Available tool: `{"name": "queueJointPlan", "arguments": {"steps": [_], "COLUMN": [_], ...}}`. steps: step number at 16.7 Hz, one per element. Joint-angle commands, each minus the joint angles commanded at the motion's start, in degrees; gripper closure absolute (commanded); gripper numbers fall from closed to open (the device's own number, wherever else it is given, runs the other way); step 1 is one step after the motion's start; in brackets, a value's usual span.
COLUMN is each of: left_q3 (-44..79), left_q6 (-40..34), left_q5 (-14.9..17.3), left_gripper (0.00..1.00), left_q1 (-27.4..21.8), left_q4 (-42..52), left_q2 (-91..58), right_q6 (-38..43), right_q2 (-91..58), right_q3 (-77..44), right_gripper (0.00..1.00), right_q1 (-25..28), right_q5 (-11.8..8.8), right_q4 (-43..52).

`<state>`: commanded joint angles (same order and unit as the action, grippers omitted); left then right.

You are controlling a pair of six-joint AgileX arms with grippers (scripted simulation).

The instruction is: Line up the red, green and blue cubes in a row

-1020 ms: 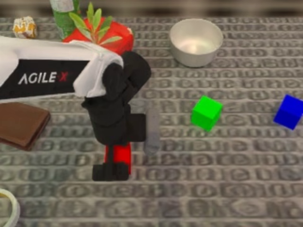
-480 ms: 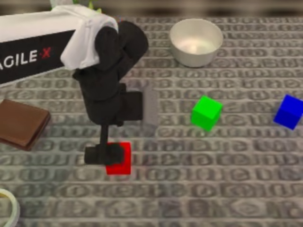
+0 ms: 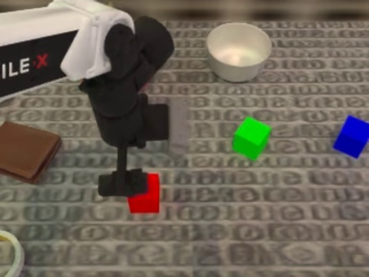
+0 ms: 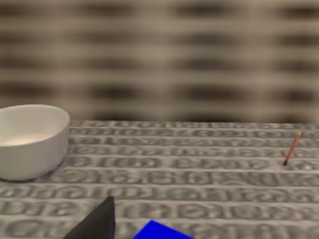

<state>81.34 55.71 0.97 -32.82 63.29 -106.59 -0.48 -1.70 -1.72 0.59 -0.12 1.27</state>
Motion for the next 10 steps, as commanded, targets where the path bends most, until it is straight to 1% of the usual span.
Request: {"name": "queueJointPlan", "arguments": {"steps": [2, 5, 7, 10], "left_q3": [-3.0, -10.4, -16.8, -28.5], "left_q6": [-1.5, -5.6, -9.3, -16.2], "left_q5": [-0.2, -0.6, -0.9, -1.3], "left_gripper": [0.00, 0.00, 0.00, 0.00], "left_q1": [1.7, 5.8, 9.1, 14.6], "left_q4": [-2.1, -7.3, -11.6, -19.4], "left_q2": [3.3, 12.3, 20.5, 35.5], "right_q6": [-1.1, -3.6, -5.8, -9.5], "right_q2": [-4.1, -14.7, -24.8, -43.7], "right_q3": [-4.1, -14.7, -24.4, -40.8], "right_gripper": [0.00, 0.00, 0.00, 0.00], "right_q1": [1.2, 3.8, 5.9, 9.4], "right_q5": [-0.1, -0.2, -0.1, 0.0], "right_q4": [2.9, 9.8, 15.7, 26.1]}}
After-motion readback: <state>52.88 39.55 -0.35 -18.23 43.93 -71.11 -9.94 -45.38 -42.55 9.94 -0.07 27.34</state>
